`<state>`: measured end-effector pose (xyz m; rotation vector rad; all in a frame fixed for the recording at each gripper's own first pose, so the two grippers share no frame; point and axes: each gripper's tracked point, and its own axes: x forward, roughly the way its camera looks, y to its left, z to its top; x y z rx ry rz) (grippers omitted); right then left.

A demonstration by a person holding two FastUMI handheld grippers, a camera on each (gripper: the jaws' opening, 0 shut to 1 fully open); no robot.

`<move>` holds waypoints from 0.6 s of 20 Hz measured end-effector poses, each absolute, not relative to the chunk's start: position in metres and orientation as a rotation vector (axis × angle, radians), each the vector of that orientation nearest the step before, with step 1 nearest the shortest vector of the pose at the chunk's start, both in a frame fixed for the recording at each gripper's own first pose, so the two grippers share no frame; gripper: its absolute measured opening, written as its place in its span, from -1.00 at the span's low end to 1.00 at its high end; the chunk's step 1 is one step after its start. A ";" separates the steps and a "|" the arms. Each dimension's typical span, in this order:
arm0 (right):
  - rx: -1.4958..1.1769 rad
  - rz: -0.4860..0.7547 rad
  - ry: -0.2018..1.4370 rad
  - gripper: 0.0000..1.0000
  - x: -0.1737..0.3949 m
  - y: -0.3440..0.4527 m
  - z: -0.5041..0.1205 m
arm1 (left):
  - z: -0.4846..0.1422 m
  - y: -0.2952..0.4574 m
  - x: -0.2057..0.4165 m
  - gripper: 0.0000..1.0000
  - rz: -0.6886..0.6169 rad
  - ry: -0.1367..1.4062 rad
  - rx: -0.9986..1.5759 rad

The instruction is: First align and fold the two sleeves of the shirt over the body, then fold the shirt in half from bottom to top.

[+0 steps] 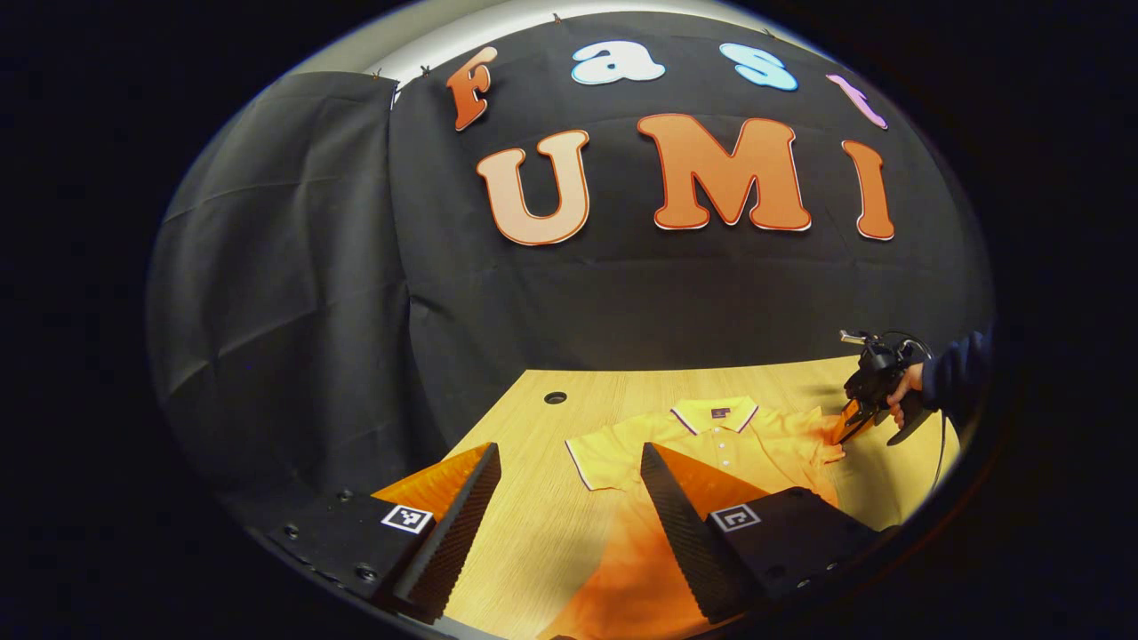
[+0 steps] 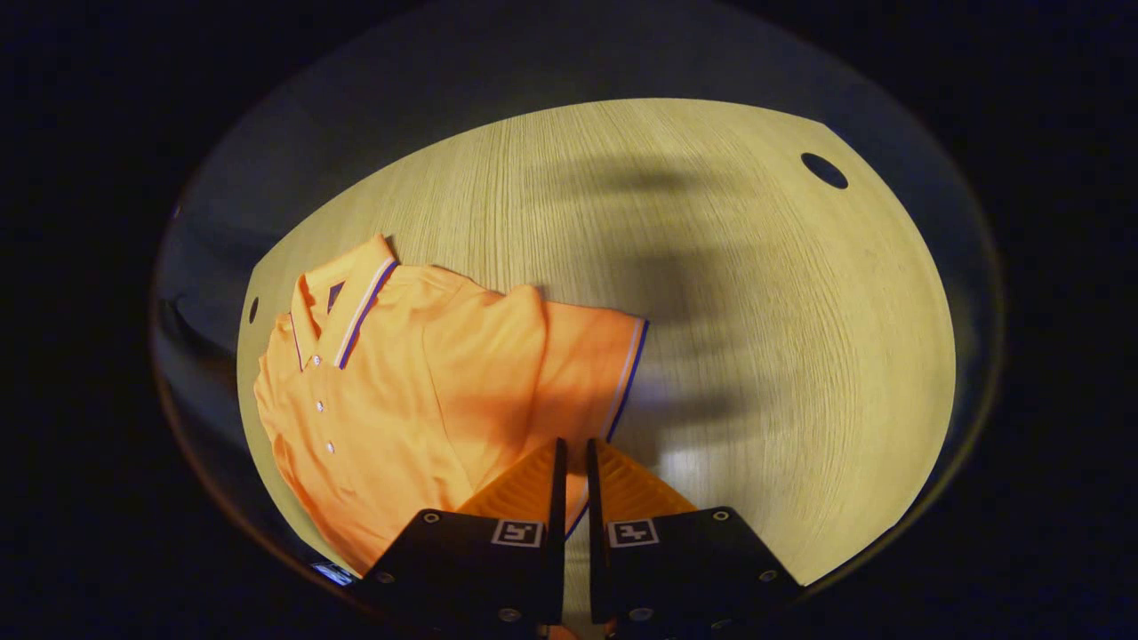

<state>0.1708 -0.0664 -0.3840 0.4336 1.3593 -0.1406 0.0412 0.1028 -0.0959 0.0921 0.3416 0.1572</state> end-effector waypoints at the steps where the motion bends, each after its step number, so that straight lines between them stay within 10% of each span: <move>1: 0.498 -0.175 1.334 -0.96 0.175 -0.068 -0.384 | -0.096 0.103 0.041 0.94 0.155 0.344 0.089; 12: 0.705 -0.063 1.160 -0.99 0.205 -0.036 -0.336 | -0.098 0.103 0.043 0.94 0.166 0.371 0.059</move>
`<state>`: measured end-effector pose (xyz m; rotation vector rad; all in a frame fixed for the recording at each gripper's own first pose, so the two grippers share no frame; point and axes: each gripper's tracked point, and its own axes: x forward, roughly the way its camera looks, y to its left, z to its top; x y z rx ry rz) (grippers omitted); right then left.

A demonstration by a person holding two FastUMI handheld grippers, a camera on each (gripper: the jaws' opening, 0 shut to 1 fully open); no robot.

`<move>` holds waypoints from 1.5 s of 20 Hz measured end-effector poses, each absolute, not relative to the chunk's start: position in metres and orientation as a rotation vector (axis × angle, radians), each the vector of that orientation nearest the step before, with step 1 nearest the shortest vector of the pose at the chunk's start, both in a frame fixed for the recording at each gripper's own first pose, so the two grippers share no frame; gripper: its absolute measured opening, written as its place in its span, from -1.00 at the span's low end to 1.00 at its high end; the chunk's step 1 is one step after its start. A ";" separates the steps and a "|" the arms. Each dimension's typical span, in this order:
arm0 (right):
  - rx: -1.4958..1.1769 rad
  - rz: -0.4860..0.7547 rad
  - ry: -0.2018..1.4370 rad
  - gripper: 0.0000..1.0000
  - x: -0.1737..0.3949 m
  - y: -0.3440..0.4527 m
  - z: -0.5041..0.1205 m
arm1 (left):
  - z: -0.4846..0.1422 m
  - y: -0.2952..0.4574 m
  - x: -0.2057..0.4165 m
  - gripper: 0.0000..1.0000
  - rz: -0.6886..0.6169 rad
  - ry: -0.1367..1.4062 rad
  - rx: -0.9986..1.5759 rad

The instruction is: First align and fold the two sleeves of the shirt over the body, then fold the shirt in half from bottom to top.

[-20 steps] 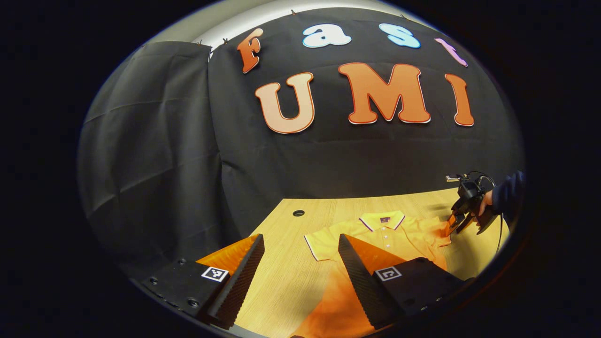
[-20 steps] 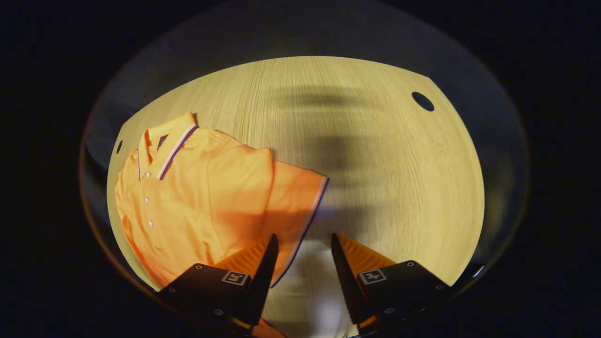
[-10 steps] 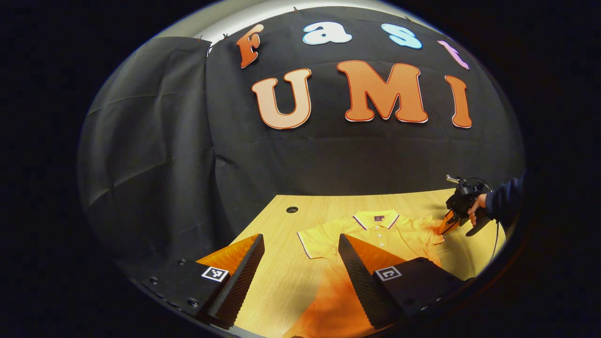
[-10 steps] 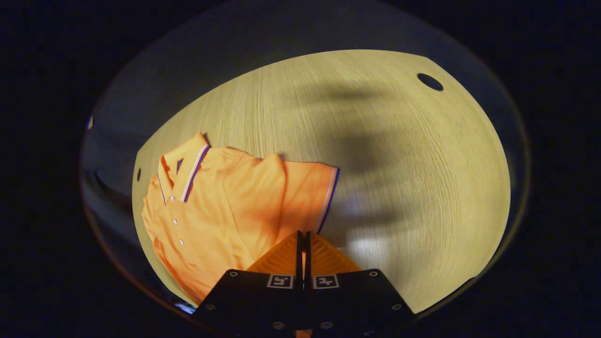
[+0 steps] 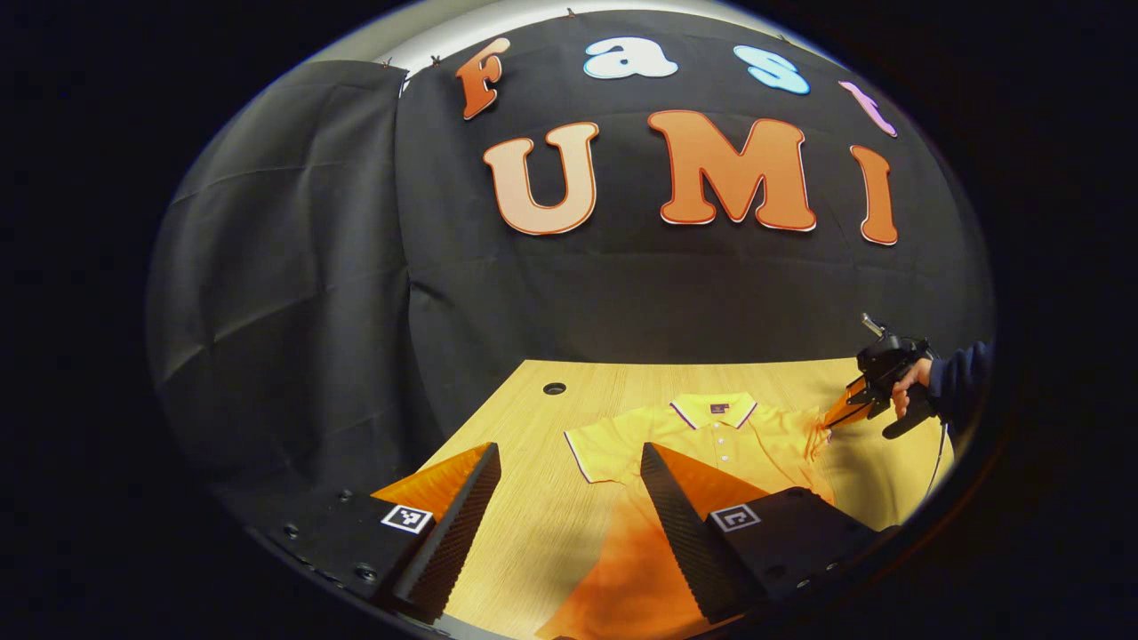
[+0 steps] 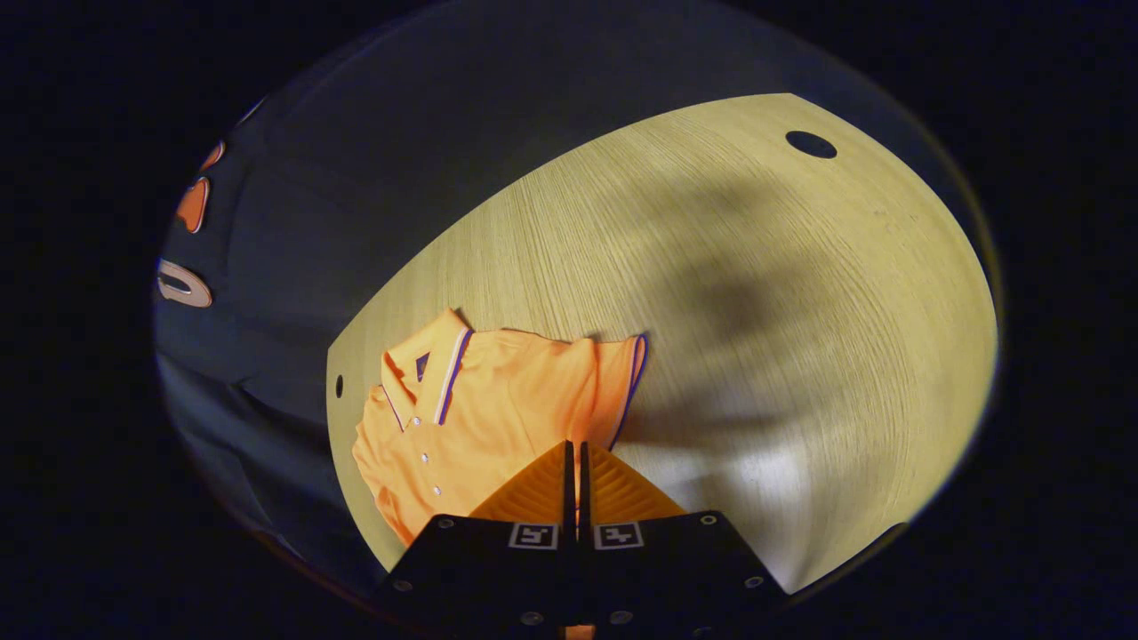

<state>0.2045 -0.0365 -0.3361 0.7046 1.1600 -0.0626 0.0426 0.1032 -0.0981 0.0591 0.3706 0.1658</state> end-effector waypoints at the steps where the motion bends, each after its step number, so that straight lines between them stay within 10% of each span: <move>1: 0.672 -0.072 1.167 -0.99 0.204 -0.038 -0.339 | -0.098 0.103 0.042 0.94 0.167 0.372 0.057; 8: 0.525 -0.171 1.308 -0.93 0.178 -0.063 -0.366 | -0.106 0.105 0.045 0.94 0.177 0.403 0.026; 12: 0.370 -0.168 1.316 0.07 0.178 -0.060 -0.382 | -0.114 0.104 0.049 0.95 0.177 0.433 0.014; 14: 0.190 -0.188 1.313 0.04 0.173 -0.069 -0.385 | -0.115 0.102 0.047 0.95 0.171 0.433 0.015; 16: 0.164 -0.105 1.297 -0.62 0.174 -0.054 -0.379 | -0.114 0.099 0.048 0.97 0.169 0.435 0.014; 19: 0.394 -0.087 1.289 -0.97 0.185 -0.029 -0.375 | -0.115 0.102 0.046 0.95 0.174 0.437 0.016; 30: 0.454 0.114 1.155 -0.99 0.222 0.028 -0.311 | -0.115 0.109 0.048 0.95 0.195 0.430 0.007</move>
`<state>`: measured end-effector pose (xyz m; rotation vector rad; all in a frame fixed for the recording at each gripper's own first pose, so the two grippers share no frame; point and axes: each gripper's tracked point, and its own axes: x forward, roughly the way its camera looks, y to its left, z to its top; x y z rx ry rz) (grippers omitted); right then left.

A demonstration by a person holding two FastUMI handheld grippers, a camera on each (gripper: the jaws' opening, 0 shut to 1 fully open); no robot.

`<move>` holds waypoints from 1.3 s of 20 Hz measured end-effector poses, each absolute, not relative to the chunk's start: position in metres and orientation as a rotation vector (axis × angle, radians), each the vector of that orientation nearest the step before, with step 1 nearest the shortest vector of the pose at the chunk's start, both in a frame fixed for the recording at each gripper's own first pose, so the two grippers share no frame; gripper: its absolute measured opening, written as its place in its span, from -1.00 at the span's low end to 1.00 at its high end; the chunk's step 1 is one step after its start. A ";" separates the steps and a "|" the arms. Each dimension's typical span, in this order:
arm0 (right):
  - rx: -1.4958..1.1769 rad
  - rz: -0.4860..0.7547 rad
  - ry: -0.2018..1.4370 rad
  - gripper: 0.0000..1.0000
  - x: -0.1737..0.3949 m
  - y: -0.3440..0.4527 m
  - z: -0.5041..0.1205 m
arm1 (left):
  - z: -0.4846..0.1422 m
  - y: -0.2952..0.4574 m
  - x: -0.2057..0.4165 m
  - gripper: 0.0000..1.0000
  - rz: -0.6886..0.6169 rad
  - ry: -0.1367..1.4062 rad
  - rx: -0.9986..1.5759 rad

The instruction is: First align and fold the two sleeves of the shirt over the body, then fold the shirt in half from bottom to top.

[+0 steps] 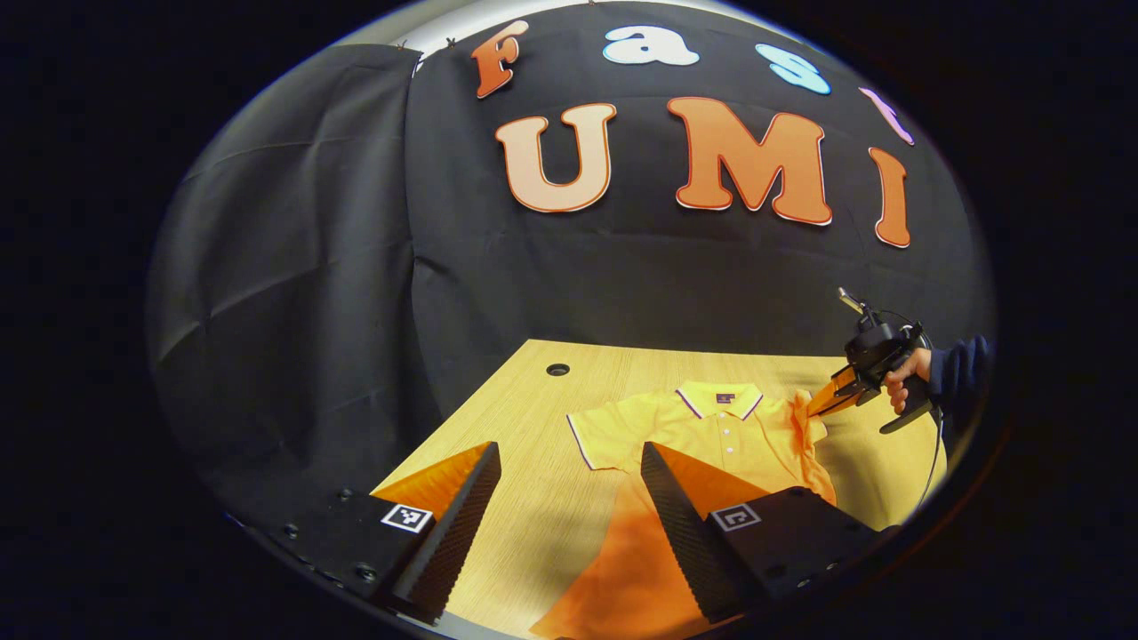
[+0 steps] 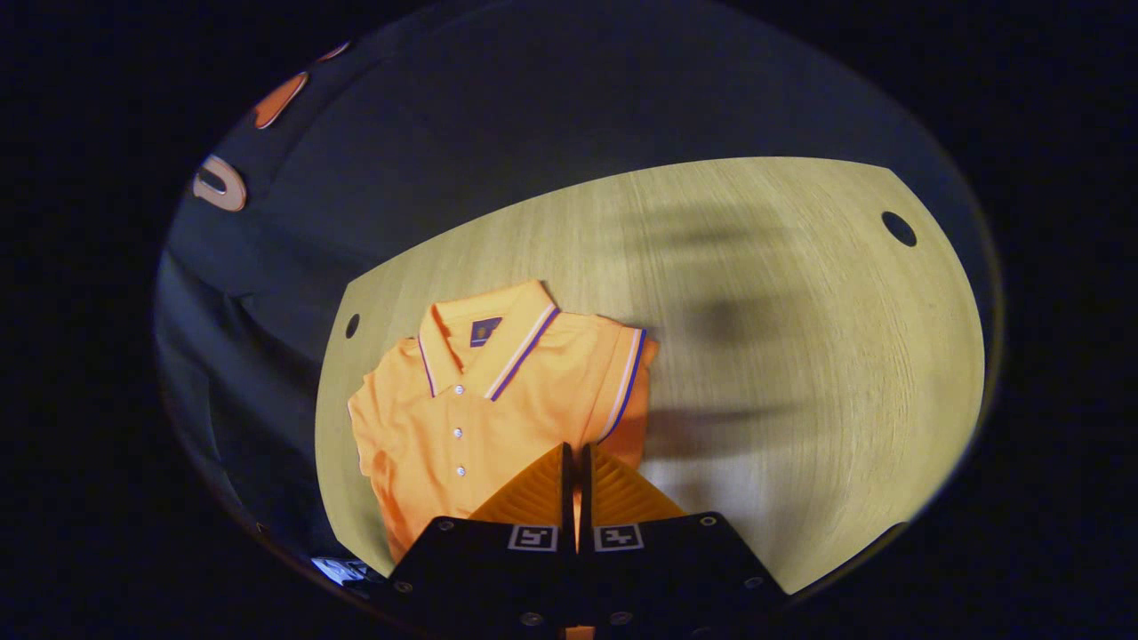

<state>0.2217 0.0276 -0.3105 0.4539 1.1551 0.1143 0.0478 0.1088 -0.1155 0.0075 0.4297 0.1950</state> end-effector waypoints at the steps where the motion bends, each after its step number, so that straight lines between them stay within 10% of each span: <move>1: 0.440 0.134 1.154 -0.99 0.222 0.035 -0.308 | -0.116 0.110 0.047 0.94 0.196 0.427 0.009; 4: 0.430 0.154 1.145 -0.96 0.225 0.051 -0.303 | -0.119 0.112 0.053 0.94 0.185 0.435 -0.020; 9: 0.460 0.234 1.116 0.10 0.217 0.072 -0.280 | -0.135 0.116 0.079 0.96 0.148 0.515 -0.101; 14: 0.399 0.188 1.016 0.22 0.207 0.067 -0.247 | -0.163 0.121 0.123 0.97 0.054 0.624 -0.079; 17: 0.403 0.097 0.936 0.74 0.199 0.058 -0.221 | -0.182 0.120 0.148 0.96 -0.033 0.691 -0.118; 26: 0.441 -0.145 0.749 0.83 0.148 0.041 -0.162 | -0.260 0.120 0.218 0.98 -0.178 1.019 -0.155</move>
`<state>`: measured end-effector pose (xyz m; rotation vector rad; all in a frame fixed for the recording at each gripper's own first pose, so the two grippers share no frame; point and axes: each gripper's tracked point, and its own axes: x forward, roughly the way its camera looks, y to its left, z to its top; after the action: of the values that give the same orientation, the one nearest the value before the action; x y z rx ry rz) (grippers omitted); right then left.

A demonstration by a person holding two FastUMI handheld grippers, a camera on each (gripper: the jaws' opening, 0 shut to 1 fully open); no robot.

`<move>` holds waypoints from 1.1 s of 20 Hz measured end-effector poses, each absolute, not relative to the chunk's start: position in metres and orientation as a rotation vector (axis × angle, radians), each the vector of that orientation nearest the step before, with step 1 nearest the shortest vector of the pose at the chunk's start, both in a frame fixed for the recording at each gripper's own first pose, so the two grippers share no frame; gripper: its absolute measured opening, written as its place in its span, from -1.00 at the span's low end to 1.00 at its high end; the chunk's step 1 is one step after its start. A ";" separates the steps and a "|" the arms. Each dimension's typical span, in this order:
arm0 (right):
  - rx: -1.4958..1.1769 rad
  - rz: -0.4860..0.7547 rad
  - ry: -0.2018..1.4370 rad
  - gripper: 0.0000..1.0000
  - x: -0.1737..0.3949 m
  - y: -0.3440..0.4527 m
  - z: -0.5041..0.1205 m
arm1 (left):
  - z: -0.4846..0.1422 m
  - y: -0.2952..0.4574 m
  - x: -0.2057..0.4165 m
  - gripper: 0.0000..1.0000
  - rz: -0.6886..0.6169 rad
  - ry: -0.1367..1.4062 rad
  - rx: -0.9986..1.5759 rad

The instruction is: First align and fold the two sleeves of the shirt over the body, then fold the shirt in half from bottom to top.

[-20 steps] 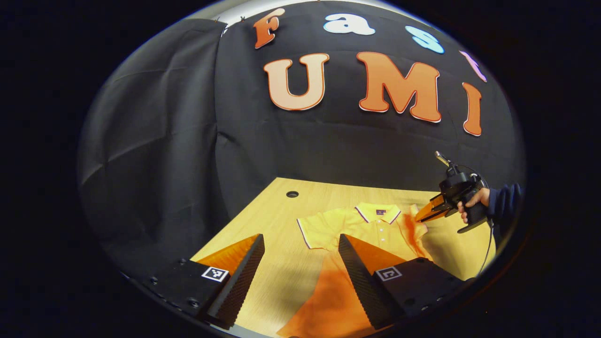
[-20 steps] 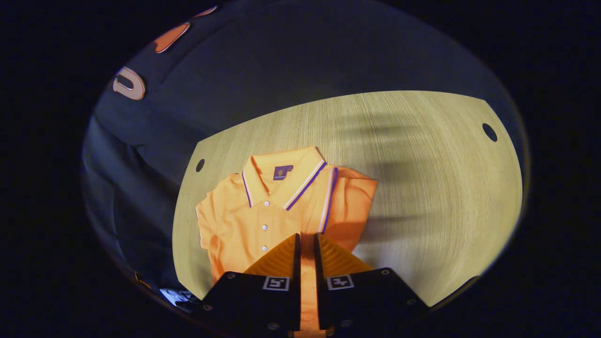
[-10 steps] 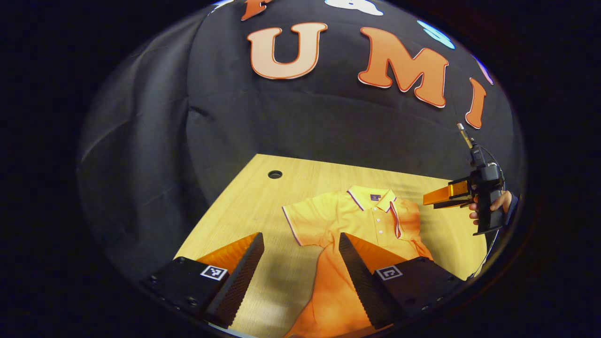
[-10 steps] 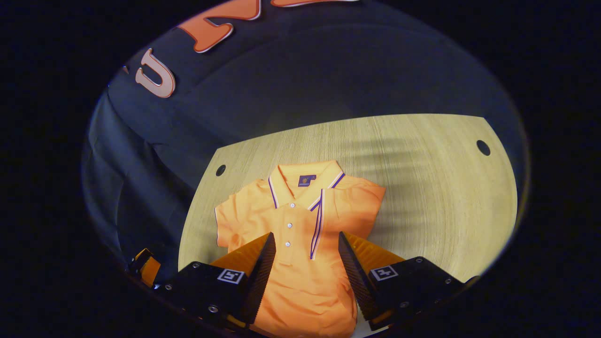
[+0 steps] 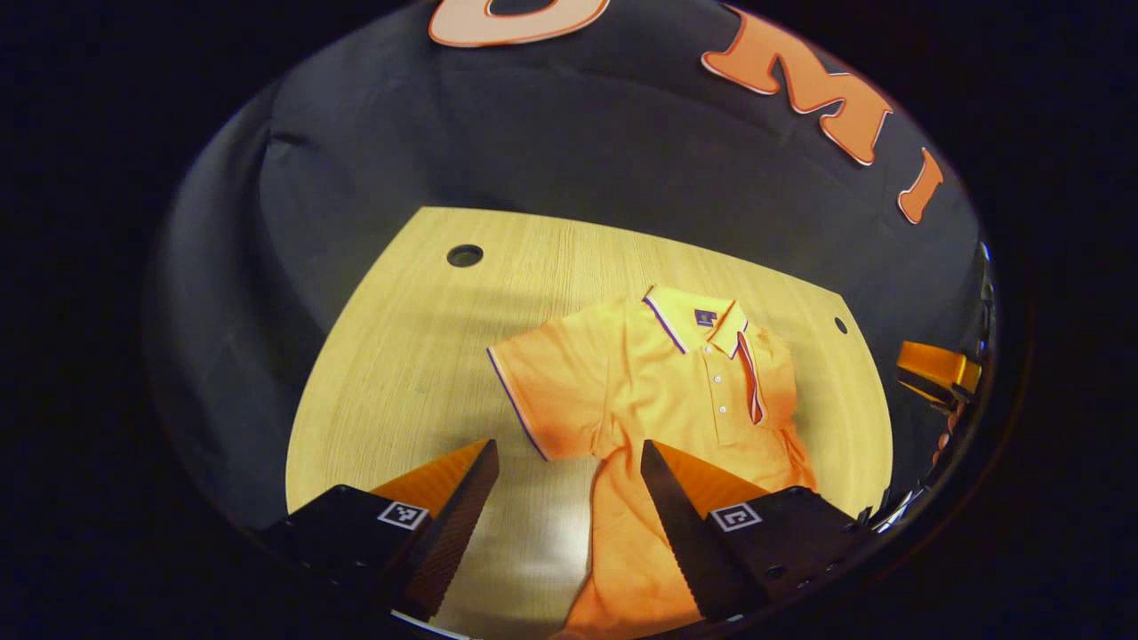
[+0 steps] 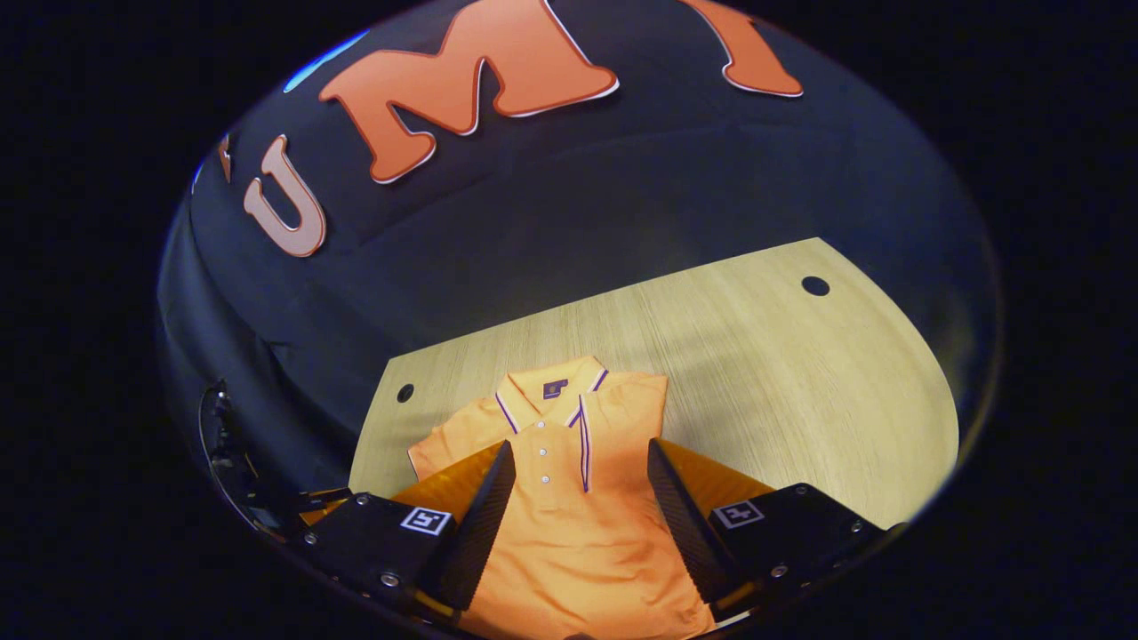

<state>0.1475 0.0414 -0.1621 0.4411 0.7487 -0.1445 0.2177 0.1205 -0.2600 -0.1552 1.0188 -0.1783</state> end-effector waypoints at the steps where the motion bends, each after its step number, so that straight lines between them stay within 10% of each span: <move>1: 0.434 -0.170 0.725 0.83 0.140 0.039 -0.156 | -0.269 0.121 0.227 0.98 -0.183 1.049 -0.151; 18: 0.324 -0.506 0.508 0.86 -0.010 0.006 -0.083 | -0.386 0.126 0.290 0.94 -0.020 1.425 -0.082; 22: 0.333 -0.533 0.494 0.85 -0.030 0.004 -0.081 | -0.386 0.120 0.294 0.63 -0.055 1.389 -0.020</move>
<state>-0.0303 0.0037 -0.0813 0.3331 0.4940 -0.5334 0.2944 0.1197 -0.3855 -0.0199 1.3887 -0.0552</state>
